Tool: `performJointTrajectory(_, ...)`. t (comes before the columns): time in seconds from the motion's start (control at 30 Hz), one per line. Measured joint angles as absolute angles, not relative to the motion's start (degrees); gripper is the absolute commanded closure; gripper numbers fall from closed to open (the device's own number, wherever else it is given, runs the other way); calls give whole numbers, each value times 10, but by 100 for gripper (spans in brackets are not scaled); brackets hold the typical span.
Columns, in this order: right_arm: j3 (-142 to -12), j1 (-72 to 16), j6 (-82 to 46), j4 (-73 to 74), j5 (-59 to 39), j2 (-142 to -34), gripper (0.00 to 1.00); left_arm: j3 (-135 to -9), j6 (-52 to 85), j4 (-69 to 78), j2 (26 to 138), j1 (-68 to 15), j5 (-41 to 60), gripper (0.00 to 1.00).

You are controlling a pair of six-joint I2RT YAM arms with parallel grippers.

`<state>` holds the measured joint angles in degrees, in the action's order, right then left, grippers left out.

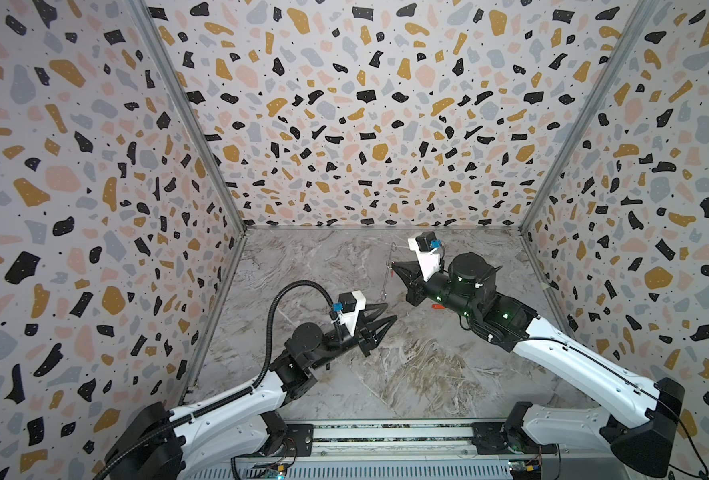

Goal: Put the keys on the keyring

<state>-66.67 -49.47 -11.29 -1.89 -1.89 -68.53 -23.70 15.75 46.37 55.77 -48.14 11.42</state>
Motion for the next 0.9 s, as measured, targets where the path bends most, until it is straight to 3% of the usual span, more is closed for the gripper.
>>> performJointTrajectory(0.13, -667, -496, -112, -17, -19, -685, 100, -241, 154, 463, 557, -482, 91, 57)
performJointTrajectory(0.47, -650, -496, -67, -9, -32, -679, 100, -245, 108, 421, 462, -482, 141, 55)
performJointTrajectory(0.9, -528, -445, -40, 117, -189, -625, 100, -272, 61, 349, 402, -482, 104, 53)
